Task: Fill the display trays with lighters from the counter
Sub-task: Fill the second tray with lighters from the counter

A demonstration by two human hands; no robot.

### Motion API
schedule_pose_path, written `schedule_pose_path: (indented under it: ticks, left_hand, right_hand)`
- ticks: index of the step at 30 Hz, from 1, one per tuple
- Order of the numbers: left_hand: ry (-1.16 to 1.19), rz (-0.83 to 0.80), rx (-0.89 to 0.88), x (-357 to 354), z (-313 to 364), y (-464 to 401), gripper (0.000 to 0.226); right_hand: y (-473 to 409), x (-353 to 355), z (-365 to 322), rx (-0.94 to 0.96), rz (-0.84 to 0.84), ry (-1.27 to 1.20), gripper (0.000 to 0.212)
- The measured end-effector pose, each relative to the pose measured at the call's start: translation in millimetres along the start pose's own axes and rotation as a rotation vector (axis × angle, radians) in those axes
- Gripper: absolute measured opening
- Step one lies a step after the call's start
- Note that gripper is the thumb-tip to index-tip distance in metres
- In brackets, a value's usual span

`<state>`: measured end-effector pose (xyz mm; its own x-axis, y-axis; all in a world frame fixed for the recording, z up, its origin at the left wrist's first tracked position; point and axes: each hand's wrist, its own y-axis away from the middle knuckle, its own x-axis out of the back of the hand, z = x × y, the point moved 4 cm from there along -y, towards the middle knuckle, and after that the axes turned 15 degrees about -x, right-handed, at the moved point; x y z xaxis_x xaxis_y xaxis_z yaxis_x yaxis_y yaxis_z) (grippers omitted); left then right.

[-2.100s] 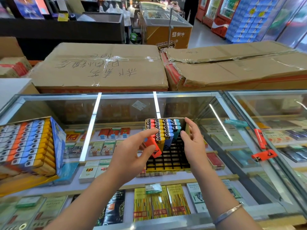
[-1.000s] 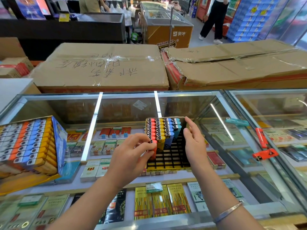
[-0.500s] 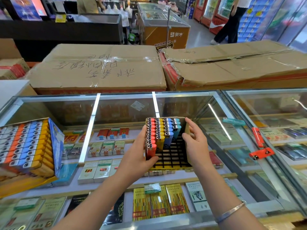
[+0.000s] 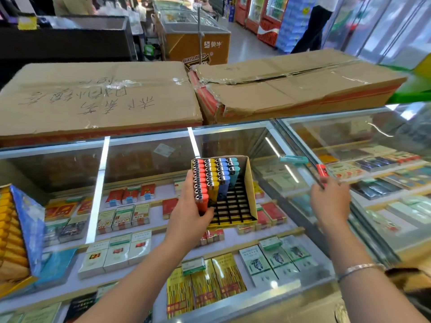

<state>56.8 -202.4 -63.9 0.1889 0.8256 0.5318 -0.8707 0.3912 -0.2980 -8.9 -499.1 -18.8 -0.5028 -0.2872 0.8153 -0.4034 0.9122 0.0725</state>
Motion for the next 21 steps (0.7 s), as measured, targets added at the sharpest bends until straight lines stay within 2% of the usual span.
schedule_pose_path:
  ticks: [3,7,11,12,17,21]
  left_hand:
    - [0.000,0.006,-0.024,-5,3,-6,0.099]
    - [-0.008,0.032,-0.026,-4,4,-5,0.099]
    - [0.016,0.050,-0.033,-2,5,-5,0.099]
    - [0.019,0.050,-0.035,-2,5,-5,0.099]
    - [0.035,0.049,-0.020,-1,3,-4,0.099]
    - [0.040,0.041,-0.013,-1,3,-4,0.098]
  right_hand:
    - [-9,2,13,-0.024,-0.036,0.119,0.030]
    - [-16,6,15,-0.063,-0.051,0.153,0.022]
    - [-20,4,11,-0.066,-0.089,0.233,0.056]
    - [-20,2,10,-0.061,-0.093,0.245,0.060]
    - [-22,-8,6,-0.045,-0.144,0.426,0.047]
    - [-30,1,-3,-0.003,0.008,0.315,0.013]
